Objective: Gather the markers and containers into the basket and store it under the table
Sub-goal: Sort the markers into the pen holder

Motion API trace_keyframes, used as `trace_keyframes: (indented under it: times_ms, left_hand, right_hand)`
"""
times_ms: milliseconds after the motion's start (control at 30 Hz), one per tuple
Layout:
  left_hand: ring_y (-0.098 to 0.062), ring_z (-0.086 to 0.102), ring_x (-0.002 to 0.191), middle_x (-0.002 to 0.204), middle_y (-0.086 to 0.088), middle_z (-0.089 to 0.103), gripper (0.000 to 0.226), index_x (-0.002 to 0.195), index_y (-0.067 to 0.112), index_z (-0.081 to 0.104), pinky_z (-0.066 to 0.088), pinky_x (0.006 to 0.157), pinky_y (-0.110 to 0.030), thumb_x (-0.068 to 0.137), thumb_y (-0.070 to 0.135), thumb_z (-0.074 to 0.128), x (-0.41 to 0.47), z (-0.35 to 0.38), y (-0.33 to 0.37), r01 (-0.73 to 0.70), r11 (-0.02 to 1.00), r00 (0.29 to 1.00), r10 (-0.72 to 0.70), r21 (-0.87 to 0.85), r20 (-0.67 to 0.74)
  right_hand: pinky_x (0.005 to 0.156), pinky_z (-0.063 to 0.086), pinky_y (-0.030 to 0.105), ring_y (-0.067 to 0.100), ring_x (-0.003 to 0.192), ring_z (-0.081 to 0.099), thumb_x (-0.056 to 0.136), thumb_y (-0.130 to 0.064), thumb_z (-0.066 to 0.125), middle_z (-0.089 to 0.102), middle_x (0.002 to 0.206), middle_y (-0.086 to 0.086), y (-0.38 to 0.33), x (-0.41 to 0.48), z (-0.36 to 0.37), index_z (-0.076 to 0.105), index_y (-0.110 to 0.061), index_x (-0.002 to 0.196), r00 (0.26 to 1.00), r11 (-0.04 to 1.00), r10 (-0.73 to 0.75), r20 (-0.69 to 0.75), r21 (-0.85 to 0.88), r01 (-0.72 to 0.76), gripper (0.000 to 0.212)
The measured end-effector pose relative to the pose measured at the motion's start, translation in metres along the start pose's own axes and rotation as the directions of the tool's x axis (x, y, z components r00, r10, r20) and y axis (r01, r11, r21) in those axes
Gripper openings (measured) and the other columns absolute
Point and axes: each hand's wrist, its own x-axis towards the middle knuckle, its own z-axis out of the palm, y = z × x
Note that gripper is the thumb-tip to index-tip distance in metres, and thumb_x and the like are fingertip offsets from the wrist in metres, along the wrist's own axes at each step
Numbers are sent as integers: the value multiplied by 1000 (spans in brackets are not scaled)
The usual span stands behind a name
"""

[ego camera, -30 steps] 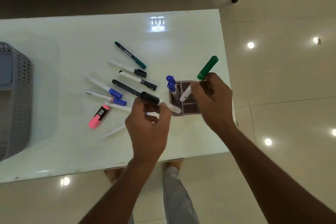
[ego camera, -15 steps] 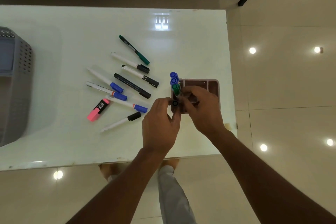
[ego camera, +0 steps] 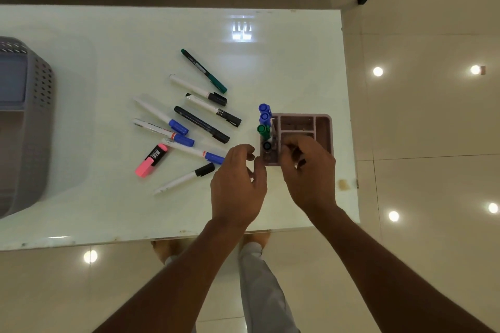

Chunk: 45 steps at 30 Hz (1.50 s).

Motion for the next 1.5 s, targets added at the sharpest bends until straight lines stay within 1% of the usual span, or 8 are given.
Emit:
trace_keyframes:
  times_ms: [300, 467, 567, 833, 967, 1100, 1267, 1500]
  left_hand:
    - [-14, 62, 78, 98, 0, 68, 17, 107, 15, 61, 44, 67, -22, 94, 23, 56, -5, -31, -64, 51, 992, 998, -46, 117, -42]
    - [-19, 56, 106, 116, -4, 62, 28, 120, 14, 59, 47, 85, -29, 93, 22, 58, 7, -44, -106, 4, 952, 999, -17, 307, 41]
    - [-21, 53, 110, 120, -5, 61, 32, 124, 15, 59, 45, 92, -32, 94, 25, 58, 18, -46, -119, -125, 911, 987, 76, 394, 139]
    - [-20, 57, 98, 107, -6, 64, 21, 114, 12, 62, 45, 84, -29, 98, 19, 51, 37, -47, -129, -191, 939, 953, 107, 288, 283]
    - [-13, 59, 88, 100, -5, 68, 21, 112, 12, 67, 46, 78, -24, 93, 14, 60, 41, -55, -126, -199, 978, 936, 171, 62, 307]
    - [-10, 60, 93, 107, -3, 69, 26, 117, 10, 66, 52, 83, -26, 93, 16, 59, 49, -60, -115, -288, 955, 909, 295, -68, 295]
    - [-20, 54, 114, 124, -5, 58, 35, 126, 11, 59, 47, 94, -31, 92, 7, 55, 77, -53, -100, -420, 886, 889, 358, 199, 285]
    - [-24, 53, 96, 100, -4, 62, 21, 105, 14, 66, 47, 80, -38, 87, 7, 61, 88, -42, -89, -505, 767, 848, 353, 397, 397]
  right_hand:
    - [65, 53, 19, 8, 67, 60, 91, -18, 61, 65, 80, -8, -51, -53, 56, 64, -18, 91, 943, 962, 198, 268, 132, -240, 4]
    - [78, 61, 38, 13, 71, 68, 92, -21, 63, 69, 82, -4, -70, -42, 118, 67, -18, 92, 624, 581, 722, 299, 228, -781, 5]
    - [76, 62, 38, 13, 63, 68, 91, -22, 65, 69, 76, -1, -76, -33, 135, 68, -15, 86, 506, 438, 818, 273, 274, -856, 10]
    - [64, 52, 27, 16, 62, 62, 88, -38, 67, 69, 73, 3, -83, -30, 149, 74, -11, 87, 514, 496, 822, 244, 136, -858, 29]
    - [79, 58, 32, 15, 71, 65, 89, -36, 66, 71, 84, 2, -84, -36, 147, 70, -13, 97, 523, 483, 827, 205, 216, -848, 25]
    - [68, 55, 28, 13, 67, 65, 88, -30, 67, 69, 74, -3, -87, -44, 124, 65, -18, 87, 603, 537, 795, 67, 383, -751, 12]
    - [66, 47, 3, -3, 74, 63, 87, -24, 70, 67, 82, -15, -96, -47, 86, 64, -17, 99, 749, 696, 655, -102, 468, -545, 14]
    - [57, 53, 13, -1, 79, 65, 88, -16, 69, 64, 93, -23, -101, -38, 27, 61, -14, 106, 894, 860, 371, -251, 456, -229, 20]
